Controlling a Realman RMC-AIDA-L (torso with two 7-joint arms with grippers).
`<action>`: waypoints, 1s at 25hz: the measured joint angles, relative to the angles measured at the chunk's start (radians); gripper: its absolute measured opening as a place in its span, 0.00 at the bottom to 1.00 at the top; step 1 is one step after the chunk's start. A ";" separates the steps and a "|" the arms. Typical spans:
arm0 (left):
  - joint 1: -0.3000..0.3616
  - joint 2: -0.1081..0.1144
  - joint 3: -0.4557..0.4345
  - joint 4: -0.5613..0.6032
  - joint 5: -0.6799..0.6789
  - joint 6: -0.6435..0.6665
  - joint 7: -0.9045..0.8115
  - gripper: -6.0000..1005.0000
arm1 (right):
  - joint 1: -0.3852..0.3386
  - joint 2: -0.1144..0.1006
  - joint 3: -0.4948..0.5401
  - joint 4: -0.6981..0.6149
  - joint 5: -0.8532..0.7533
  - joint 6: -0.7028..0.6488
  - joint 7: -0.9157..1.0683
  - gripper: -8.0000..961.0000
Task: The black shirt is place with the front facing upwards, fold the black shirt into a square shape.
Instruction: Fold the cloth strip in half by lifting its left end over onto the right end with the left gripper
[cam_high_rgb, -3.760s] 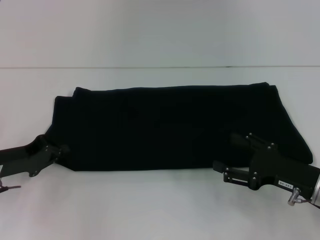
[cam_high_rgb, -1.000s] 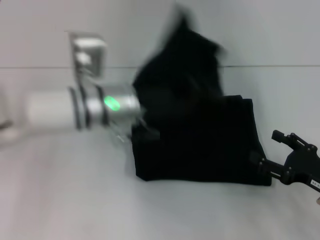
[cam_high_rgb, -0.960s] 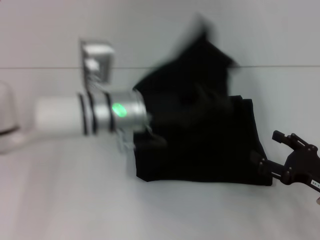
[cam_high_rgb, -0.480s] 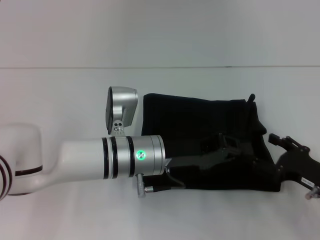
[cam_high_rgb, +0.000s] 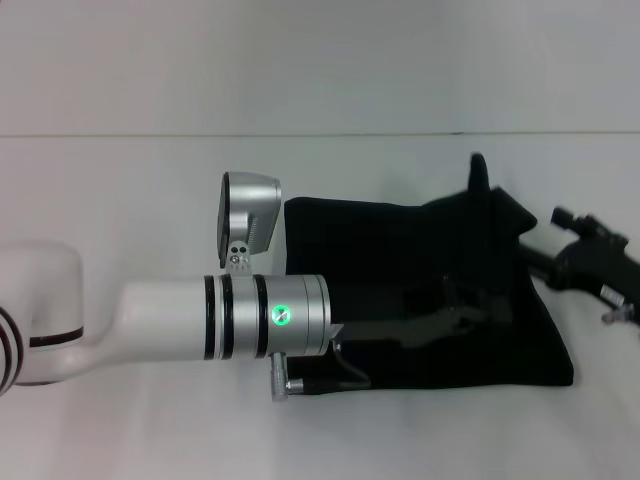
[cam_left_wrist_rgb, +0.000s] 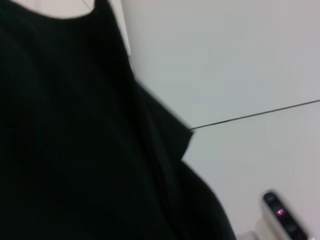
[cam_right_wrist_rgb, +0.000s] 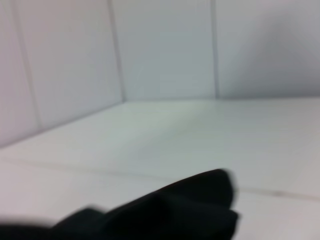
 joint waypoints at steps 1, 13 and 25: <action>0.002 -0.001 0.009 0.000 0.000 -0.008 0.002 0.01 | 0.005 -0.001 0.000 -0.001 0.017 0.001 0.000 0.98; -0.007 -0.007 0.089 -0.023 -0.002 -0.200 0.055 0.01 | 0.042 -0.004 0.001 -0.012 0.091 0.053 -0.007 0.98; -0.048 -0.007 0.093 -0.026 0.001 -0.078 0.128 0.06 | -0.048 -0.006 0.010 -0.011 0.190 -0.006 0.001 0.99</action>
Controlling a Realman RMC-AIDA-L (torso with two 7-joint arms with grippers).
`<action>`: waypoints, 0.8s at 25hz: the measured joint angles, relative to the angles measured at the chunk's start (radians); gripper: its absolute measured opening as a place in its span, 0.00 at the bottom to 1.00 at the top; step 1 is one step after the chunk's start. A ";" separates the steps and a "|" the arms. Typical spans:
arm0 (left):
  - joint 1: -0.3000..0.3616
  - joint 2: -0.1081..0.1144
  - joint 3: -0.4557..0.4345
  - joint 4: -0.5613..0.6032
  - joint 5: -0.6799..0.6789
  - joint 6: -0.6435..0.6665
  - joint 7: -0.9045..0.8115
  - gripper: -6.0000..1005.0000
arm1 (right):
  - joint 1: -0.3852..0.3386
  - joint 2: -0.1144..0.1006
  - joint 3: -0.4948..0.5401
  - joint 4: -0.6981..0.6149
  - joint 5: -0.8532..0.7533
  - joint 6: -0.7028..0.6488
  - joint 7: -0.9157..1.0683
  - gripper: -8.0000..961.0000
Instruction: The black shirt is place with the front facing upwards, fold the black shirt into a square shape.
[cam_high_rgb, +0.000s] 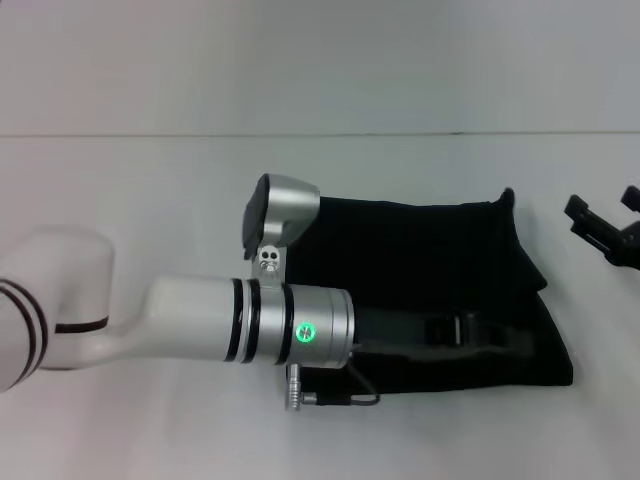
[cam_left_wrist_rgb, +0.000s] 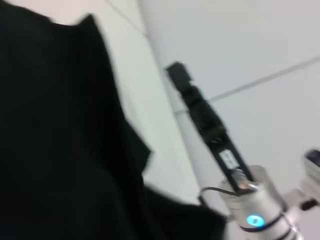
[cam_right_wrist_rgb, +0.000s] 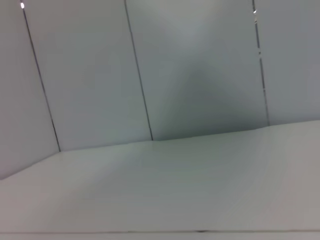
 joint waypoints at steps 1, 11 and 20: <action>-0.006 0.000 0.003 0.000 0.000 0.020 0.012 0.07 | -0.006 0.000 0.002 0.001 0.000 -0.008 0.001 0.99; 0.097 0.012 0.063 0.186 0.000 0.271 0.020 0.29 | -0.098 -0.008 -0.008 -0.009 -0.040 -0.098 0.227 0.99; 0.308 0.061 0.191 0.504 0.001 0.362 0.225 0.79 | -0.037 -0.103 -0.062 -0.231 -0.393 -0.296 0.914 0.98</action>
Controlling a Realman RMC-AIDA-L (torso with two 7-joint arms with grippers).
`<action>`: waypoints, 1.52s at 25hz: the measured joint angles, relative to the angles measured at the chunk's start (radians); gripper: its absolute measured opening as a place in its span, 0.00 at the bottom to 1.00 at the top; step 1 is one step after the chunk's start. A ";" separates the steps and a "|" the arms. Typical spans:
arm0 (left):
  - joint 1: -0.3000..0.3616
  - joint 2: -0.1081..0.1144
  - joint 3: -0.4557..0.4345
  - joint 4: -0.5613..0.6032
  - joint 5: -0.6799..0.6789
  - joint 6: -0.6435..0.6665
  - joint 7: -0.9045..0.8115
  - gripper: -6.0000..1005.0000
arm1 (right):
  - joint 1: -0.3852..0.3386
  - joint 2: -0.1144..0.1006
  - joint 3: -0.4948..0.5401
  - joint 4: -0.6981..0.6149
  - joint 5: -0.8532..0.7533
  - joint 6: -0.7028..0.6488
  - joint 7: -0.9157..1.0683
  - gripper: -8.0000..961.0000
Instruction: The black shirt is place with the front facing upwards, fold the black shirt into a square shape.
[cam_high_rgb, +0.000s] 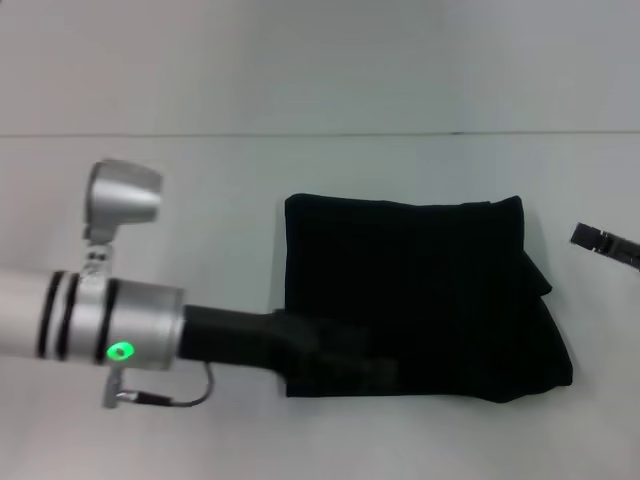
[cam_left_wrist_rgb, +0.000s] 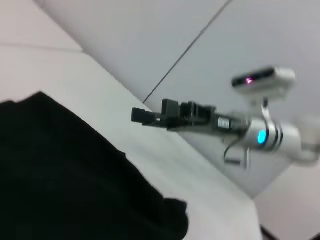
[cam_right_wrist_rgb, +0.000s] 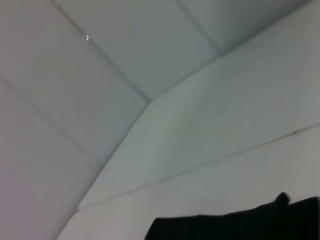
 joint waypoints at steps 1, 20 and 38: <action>0.011 0.008 0.000 0.005 0.000 0.006 0.034 0.83 | 0.020 -0.013 -0.008 -0.034 -0.035 -0.021 0.085 0.98; 0.090 0.012 0.008 0.020 -0.007 0.000 0.368 0.87 | 0.437 -0.022 -0.230 -0.316 -0.728 -0.024 0.865 0.98; 0.091 0.016 0.004 0.022 -0.011 -0.005 0.375 0.87 | 0.457 -0.008 -0.269 -0.209 -0.713 0.085 0.866 0.97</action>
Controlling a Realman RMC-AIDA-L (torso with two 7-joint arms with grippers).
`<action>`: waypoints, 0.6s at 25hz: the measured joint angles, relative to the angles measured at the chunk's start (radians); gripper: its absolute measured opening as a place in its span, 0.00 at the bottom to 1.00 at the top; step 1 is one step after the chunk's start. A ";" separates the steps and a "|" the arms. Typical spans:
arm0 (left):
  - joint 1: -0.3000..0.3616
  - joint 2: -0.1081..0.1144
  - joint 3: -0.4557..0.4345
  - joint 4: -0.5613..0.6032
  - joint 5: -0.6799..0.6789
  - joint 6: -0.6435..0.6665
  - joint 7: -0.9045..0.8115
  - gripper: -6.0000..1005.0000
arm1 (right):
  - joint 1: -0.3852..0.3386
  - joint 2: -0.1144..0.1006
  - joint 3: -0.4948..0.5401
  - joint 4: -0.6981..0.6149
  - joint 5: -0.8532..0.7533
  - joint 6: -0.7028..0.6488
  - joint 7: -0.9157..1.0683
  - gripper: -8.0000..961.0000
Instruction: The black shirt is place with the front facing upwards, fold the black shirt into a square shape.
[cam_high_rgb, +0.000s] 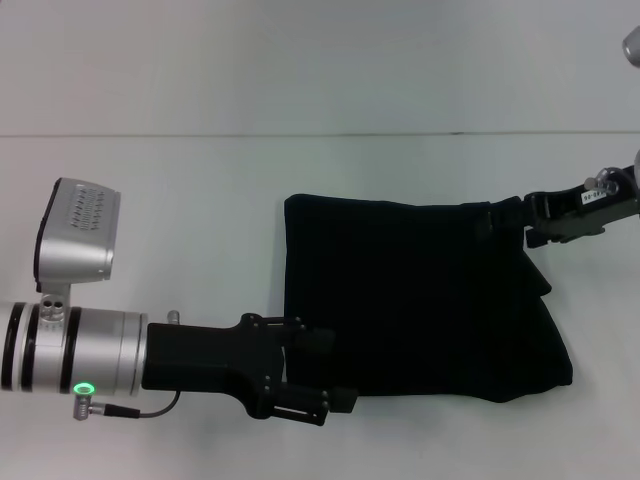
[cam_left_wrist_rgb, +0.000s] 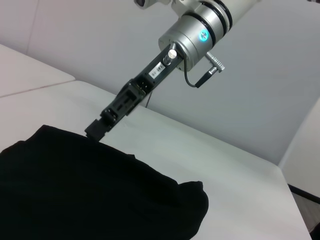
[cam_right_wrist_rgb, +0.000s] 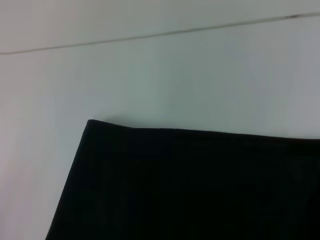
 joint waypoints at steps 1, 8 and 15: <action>0.000 0.000 0.000 0.000 0.000 -0.001 0.000 0.87 | 0.000 0.000 0.000 0.008 0.000 0.006 0.000 0.97; -0.002 -0.001 0.000 0.000 0.003 -0.002 0.000 0.87 | 0.001 -0.001 -0.004 0.046 -0.005 0.047 0.000 0.92; -0.002 0.001 0.000 0.000 0.003 -0.003 -0.003 0.87 | 0.009 0.000 -0.035 0.082 -0.005 0.092 0.001 0.77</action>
